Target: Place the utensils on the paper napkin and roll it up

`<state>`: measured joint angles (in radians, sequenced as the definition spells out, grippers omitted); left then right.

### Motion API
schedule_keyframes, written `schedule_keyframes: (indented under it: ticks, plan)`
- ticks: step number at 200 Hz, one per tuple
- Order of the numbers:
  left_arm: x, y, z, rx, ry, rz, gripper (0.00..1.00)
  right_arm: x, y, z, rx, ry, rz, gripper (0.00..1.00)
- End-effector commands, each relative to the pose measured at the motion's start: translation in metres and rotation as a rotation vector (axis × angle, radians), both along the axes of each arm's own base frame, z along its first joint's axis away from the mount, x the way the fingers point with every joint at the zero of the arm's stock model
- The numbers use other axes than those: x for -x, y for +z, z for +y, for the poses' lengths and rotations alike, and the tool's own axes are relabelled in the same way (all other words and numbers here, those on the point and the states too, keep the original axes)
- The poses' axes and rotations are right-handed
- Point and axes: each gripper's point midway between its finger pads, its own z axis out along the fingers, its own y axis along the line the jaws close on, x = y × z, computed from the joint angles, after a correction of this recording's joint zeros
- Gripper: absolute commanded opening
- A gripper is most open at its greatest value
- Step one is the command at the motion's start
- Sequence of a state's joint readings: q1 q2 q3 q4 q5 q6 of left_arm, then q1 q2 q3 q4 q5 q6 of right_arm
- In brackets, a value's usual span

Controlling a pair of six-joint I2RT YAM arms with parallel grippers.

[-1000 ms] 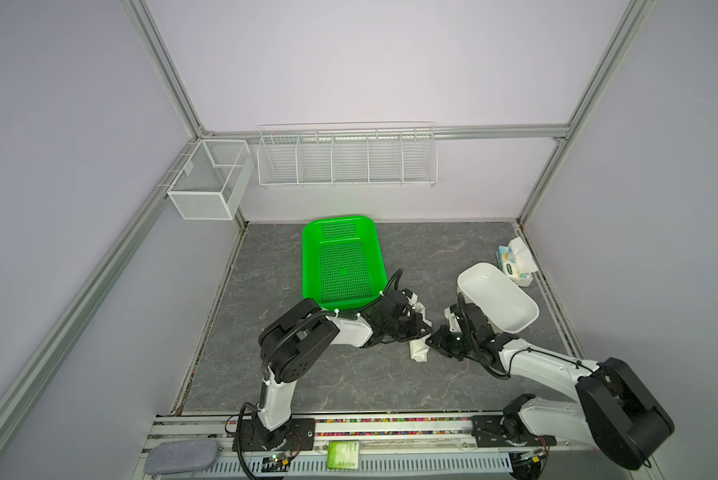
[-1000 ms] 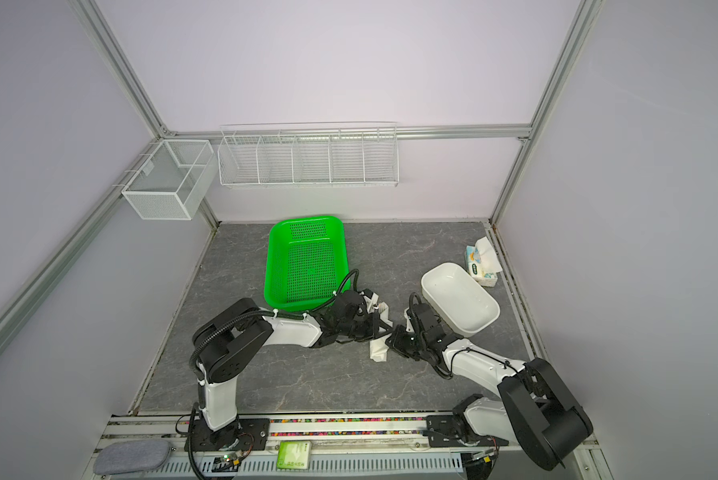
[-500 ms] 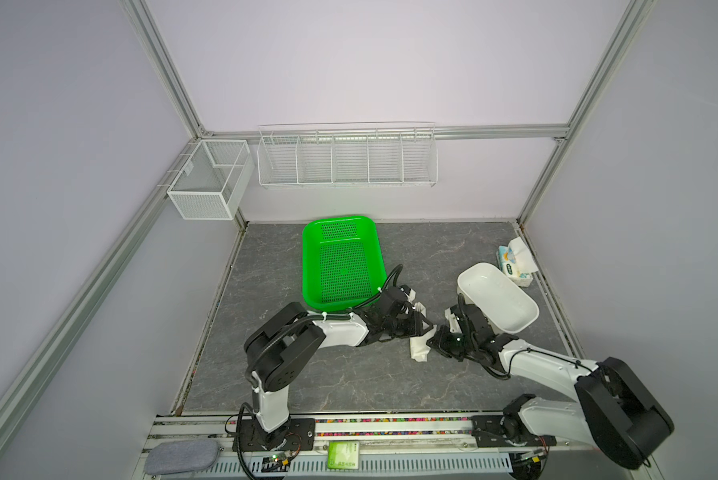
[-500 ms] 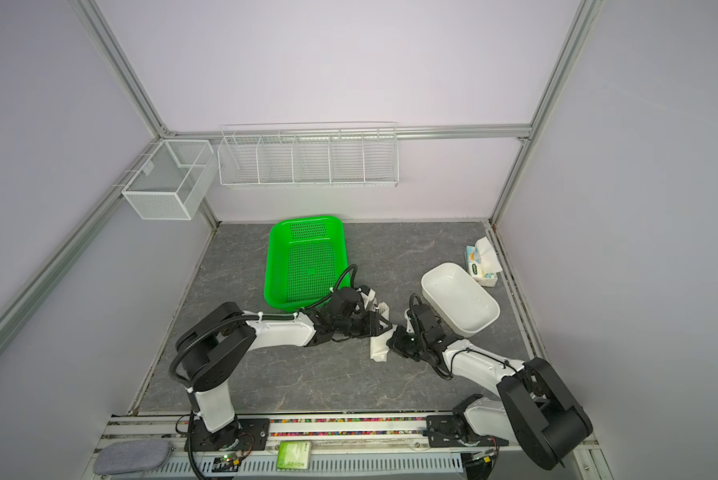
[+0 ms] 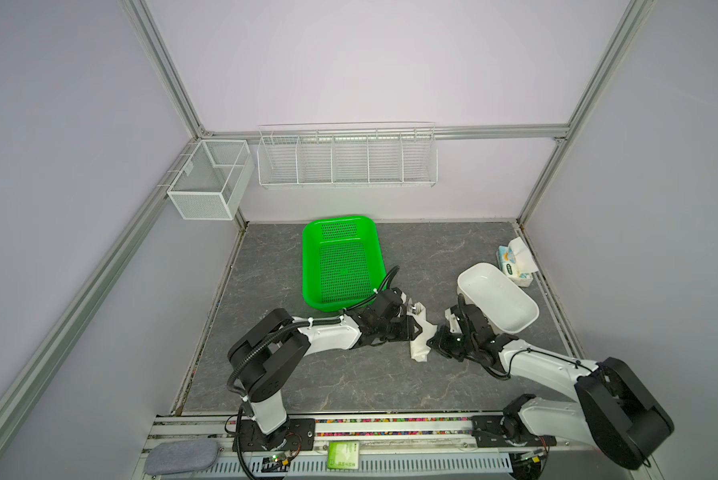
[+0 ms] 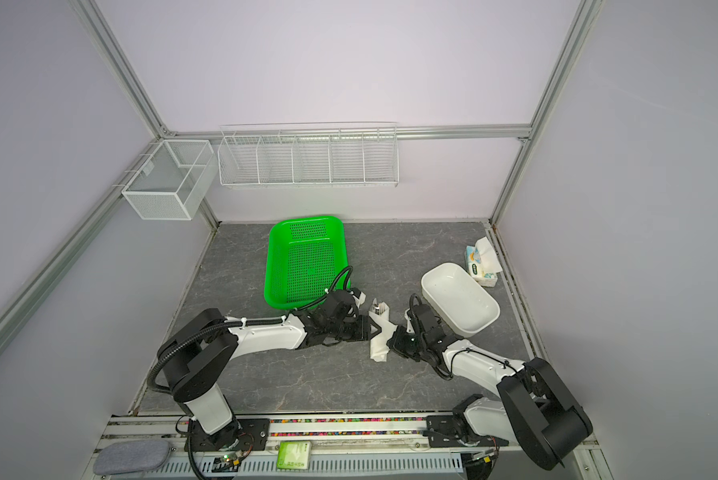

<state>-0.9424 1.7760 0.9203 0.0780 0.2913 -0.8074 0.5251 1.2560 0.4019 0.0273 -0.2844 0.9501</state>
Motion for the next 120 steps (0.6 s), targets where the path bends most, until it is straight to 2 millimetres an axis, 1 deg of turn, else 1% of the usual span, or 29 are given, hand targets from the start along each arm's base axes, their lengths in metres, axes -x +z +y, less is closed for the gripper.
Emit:
schedule_keyframes:
  ticks: [1,27,50,69,120]
  plan:
    - [0.0,-0.011,0.001,-0.018,0.006,0.024,0.49,0.002,-0.003,-0.005,0.006,-0.022,0.017,0.08]
    - [0.0,-0.019,-0.001,-0.027,0.0,0.04,0.46,0.004,-0.004,-0.008,0.019,-0.025,0.021,0.08]
    - [0.001,-0.027,0.002,-0.043,0.004,0.052,0.42,0.009,-0.011,-0.017,0.072,-0.04,0.053,0.08]
    - [0.002,-0.034,0.001,-0.048,-0.001,0.065,0.4,0.009,-0.011,-0.016,0.062,-0.035,0.046,0.07]
    - [0.004,-0.044,0.0,-0.056,-0.008,0.082,0.35,0.007,-0.006,-0.012,0.042,-0.021,0.032,0.08]
